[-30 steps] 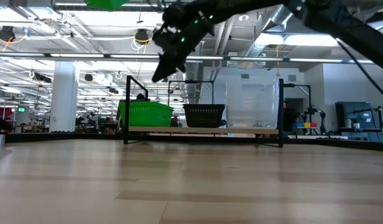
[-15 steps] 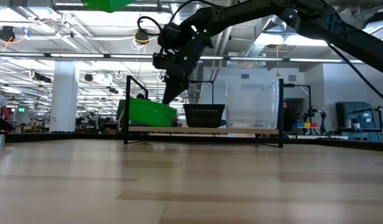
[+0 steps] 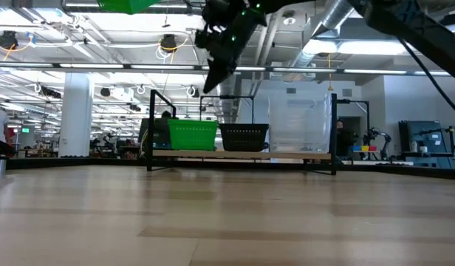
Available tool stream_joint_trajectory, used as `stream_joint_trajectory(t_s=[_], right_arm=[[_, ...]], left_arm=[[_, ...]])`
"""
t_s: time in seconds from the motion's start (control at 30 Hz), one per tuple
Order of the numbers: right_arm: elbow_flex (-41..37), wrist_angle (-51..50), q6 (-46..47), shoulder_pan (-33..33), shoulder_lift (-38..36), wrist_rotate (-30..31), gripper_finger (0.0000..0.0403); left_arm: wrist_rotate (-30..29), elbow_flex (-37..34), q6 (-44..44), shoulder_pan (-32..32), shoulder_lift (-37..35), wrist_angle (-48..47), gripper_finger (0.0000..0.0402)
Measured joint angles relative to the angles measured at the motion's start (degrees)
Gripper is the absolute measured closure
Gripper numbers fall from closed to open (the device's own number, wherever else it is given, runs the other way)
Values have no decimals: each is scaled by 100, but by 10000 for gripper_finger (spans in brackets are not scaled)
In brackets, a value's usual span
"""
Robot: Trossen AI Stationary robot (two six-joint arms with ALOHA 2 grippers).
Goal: Stack baskets on shelf by color
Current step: Stack the green bin into the green bin on the shelf
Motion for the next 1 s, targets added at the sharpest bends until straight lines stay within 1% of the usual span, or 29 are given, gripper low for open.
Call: stream_joint_trajectory(t_s=[0.07,0.23,0.37,0.47,0.53,0.6,0.7,0.8,0.9,1.0], right_arm=[[-5,22,-15,-3,-164,239,403],[-5,-287,-83,-127,-909,1434,403],[-4,-714,-86,-429,-1588,1874,403],[-7,-840,-353,-829,-2089,2037,403],[-5,-823,-549,-1178,-2424,2045,403],[-4,-826,-604,-1534,-2744,2045,403],[-4,-841,-670,-2017,-3190,2006,403],[-4,-869,-815,-2404,-3556,1737,403],[-4,-903,-957,-2764,-3823,1499,403],[-4,-957,-1000,-3041,-4028,1426,403]], left_arm=[[7,-3,-136,0,17,-3,401],[113,-315,-670,0,272,175,401],[633,-625,-966,-94,727,898,402],[736,-704,-1203,-303,1139,1516,401],[630,-704,-1498,-499,1438,1787,401],[404,-704,-1975,-680,1718,1904,401],[185,-704,-2963,-928,2089,1872,401],[121,-704,-3822,-1116,2500,1859,401],[258,-702,-4506,-1178,2922,1800,401],[606,-702,-4858,-1128,3326,1676,402]])
